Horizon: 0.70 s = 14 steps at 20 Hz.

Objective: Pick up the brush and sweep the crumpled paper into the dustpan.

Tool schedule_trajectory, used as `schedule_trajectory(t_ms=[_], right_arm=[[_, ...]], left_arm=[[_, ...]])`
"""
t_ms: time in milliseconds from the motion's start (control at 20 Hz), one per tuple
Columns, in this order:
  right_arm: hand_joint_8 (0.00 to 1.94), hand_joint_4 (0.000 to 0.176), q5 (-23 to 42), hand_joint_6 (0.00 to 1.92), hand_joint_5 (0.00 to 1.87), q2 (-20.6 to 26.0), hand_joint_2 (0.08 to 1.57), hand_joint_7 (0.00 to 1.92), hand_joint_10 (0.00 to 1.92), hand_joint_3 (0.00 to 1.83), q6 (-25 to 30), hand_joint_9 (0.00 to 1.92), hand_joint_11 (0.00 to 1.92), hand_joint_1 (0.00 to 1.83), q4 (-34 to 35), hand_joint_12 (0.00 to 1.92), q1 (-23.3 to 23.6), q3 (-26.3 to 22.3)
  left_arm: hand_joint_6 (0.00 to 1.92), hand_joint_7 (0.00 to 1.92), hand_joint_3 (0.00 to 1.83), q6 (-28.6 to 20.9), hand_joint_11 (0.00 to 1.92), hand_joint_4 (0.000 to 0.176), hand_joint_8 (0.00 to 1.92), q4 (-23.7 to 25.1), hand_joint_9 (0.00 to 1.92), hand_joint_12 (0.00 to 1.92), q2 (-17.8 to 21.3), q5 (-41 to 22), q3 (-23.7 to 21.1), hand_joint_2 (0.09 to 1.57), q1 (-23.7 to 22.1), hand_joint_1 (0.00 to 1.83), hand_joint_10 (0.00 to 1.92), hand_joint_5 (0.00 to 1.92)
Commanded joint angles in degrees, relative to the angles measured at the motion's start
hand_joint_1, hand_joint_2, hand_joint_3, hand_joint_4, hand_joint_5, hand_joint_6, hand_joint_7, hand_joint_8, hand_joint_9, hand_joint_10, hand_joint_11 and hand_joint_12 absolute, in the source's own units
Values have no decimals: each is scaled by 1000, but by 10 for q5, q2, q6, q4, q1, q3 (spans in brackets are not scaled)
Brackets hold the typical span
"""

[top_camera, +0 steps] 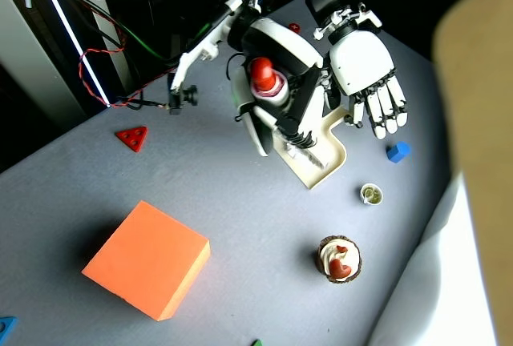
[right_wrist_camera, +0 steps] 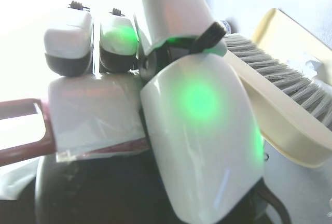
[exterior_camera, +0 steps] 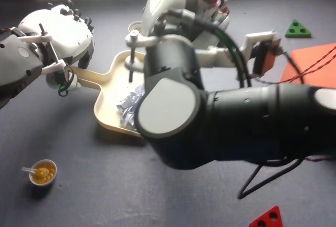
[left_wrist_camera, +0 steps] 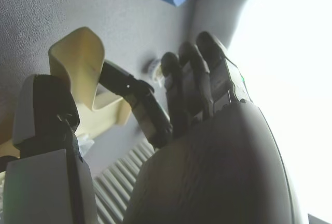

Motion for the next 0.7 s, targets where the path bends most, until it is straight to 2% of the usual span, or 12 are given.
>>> schedule_trajectory(t_ms=[0, 100, 150, 200, 250, 300, 400, 450, 500, 550, 650], right_arm=[[1941, 176, -20, 1921, 1035, -3, 1152, 1097, 1921, 0, -9, 1245, 1333, 1550, -47, 1921, 9, 6], [1941, 176, -20, 1921, 1034, -12, 1146, 1090, 1921, 0, -7, 1228, 1314, 1553, -38, 1921, 8, 12], [1941, 176, -20, 1921, 1036, -13, 1149, 1096, 1921, 0, -4, 1225, 1309, 1555, -38, 1921, 7, 12], [1941, 176, -20, 1921, 1035, -15, 1150, 1090, 1921, 0, 3, 1216, 1301, 1553, -40, 1921, 6, 12], [1941, 176, -20, 1921, 1023, -15, 1153, 1086, 1921, 1, 12, 1218, 1301, 1560, -40, 1921, 6, 11], [1941, 176, -21, 1921, 1013, -15, 1158, 1082, 1921, 2, 20, 1223, 1313, 1565, -42, 1921, 6, 10], [1941, 176, -23, 1921, 1002, -15, 1159, 1080, 1921, 1, 38, 1227, 1333, 1581, -45, 1921, 6, 10], [1941, 176, -24, 1921, 987, -15, 1163, 1083, 1921, 1, 48, 1210, 1305, 1578, -45, 1921, 6, 10], [1941, 176, -25, 1921, 986, -15, 1160, 1098, 1921, 0, 59, 1218, 1305, 1554, -48, 1921, 6, 10], [1941, 176, -28, 1921, 1003, -16, 1158, 1113, 1921, 0, 72, 1239, 1317, 1548, -53, 1921, 5, 11], [1941, 176, -31, 1921, 1007, -17, 1158, 1116, 1921, 0, 89, 1243, 1319, 1547, -60, 1921, 5, 11]], left_arm=[[987, 323, 1, 4, 12, 22, 1, 21, 234, 572, 4, -51, 0, 1120, -3, 1071, 1, 976], [991, 325, 1, 4, 37, 18, 3, 21, 241, 589, 4, -51, 0, 1122, -3, 1072, 4, 974], [986, 319, 0, 4, 7, 33, 0, 21, 235, 558, 5, -52, 0, 1120, -3, 1067, 1, 976], [979, 320, 0, 4, 1, 40, 0, 20, 231, 501, 5, -52, -1, 1118, -3, 1065, 1, 981], [974, 324, 0, 4, 0, 45, 1, 20, 214, 355, 6, -52, 0, 1117, -3, 1065, 10, 984], [941, 342, 0, 4, 0, 11, 3, 20, 226, 337, 6, -53, 0, 1107, -3, 1084, 8, 1005], [965, 352, 2, 4, 17, 21, 4, 20, 225, 307, 6, -54, 0, 1113, -3, 1075, 7, 989], [982, 338, 0, 4, 11, 27, 0, 19, 228, 405, 6, -55, 1, 1119, -3, 1070, 2, 979], [983, 330, 0, 4, 1, 20, 0, 19, 225, 432, 6, -56, 1, 1119, -3, 1073, 0, 978], [956, 347, 0, 4, 0, 0, 4, 19, 238, 455, 6, -56, 1, 1113, -4, 1087, 3, 995], [951, 351, 0, 4, 0, 0, 5, 20, 241, 459, 6, -56, 2, 1111, -4, 1090, 4, 999]])
